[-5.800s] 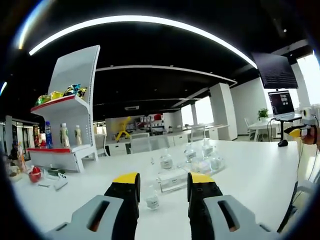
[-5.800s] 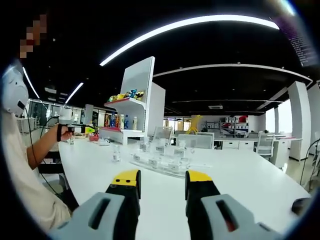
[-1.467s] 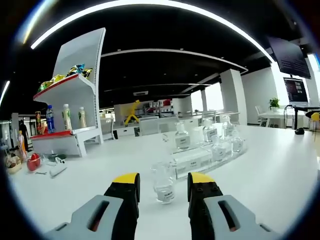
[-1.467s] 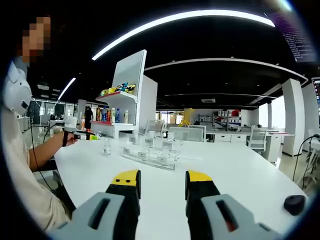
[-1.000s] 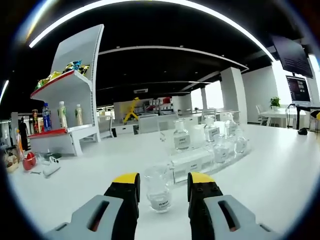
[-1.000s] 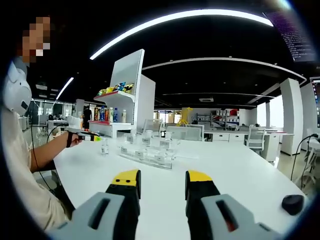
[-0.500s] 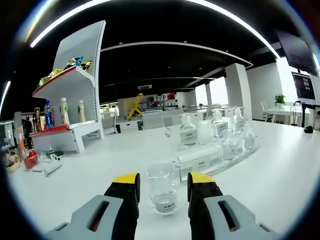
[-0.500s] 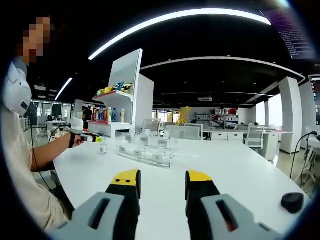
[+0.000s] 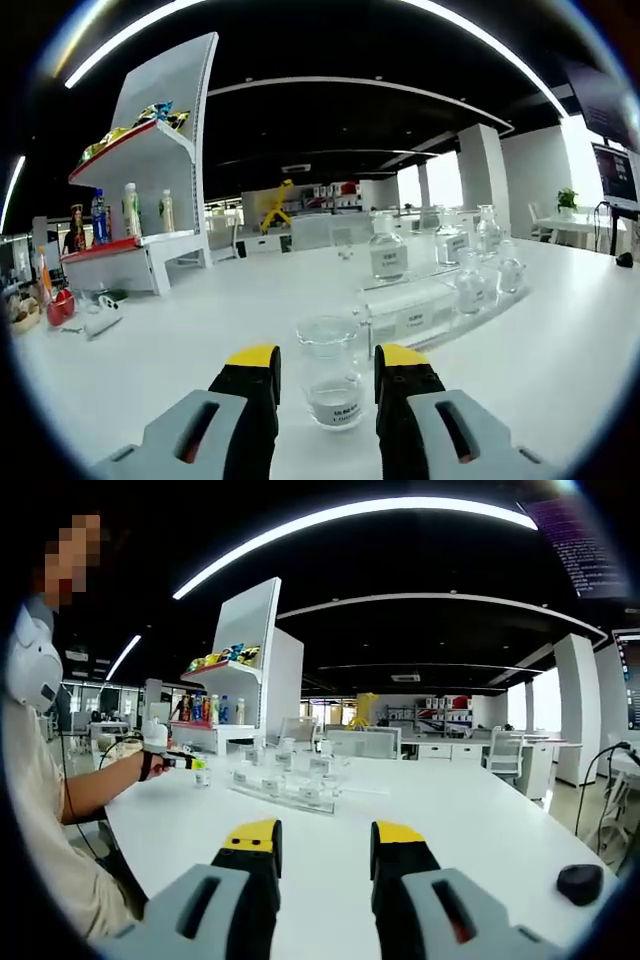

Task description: Identify the label on the chemical reagent bottle, grasp the chemical reagent bottle, and place it in the designated position on the reagent rack

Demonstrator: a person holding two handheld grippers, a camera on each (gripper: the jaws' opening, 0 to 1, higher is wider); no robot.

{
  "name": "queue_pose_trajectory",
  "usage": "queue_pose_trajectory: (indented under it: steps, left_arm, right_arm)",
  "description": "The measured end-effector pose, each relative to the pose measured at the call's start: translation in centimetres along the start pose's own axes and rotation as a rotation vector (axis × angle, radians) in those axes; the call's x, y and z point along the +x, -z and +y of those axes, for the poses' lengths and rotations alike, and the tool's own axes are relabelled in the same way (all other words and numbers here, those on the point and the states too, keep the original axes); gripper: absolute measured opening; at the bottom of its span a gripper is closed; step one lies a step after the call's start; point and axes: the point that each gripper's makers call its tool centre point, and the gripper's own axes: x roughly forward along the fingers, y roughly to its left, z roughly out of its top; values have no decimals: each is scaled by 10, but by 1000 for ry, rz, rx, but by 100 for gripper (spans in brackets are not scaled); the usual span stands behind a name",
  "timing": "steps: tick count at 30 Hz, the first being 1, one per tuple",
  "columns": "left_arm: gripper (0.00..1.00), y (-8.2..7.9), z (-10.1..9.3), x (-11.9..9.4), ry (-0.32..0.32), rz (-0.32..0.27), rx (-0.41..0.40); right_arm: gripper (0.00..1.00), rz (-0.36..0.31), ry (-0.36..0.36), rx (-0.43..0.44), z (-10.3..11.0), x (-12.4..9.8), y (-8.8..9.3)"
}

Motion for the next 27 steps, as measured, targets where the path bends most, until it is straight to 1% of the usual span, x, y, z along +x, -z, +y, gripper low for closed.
queue_pose_trajectory:
  steps: [5,10,16,27]
  left_arm:
    - [38,1,0,2,2,-9,3]
    - [38,7,1,6,5,1,-4]
    - [37,10,2,8,3,2,-13]
    - [32,9,4,10,1,-17,-53]
  right_arm:
    - [35,0,0,-1,0,0,0]
    - [35,2,0,-3,0,0,0]
    - [35,2,4,-4,-1,0,-1]
    - [35,4,5,-2,-1,0,0]
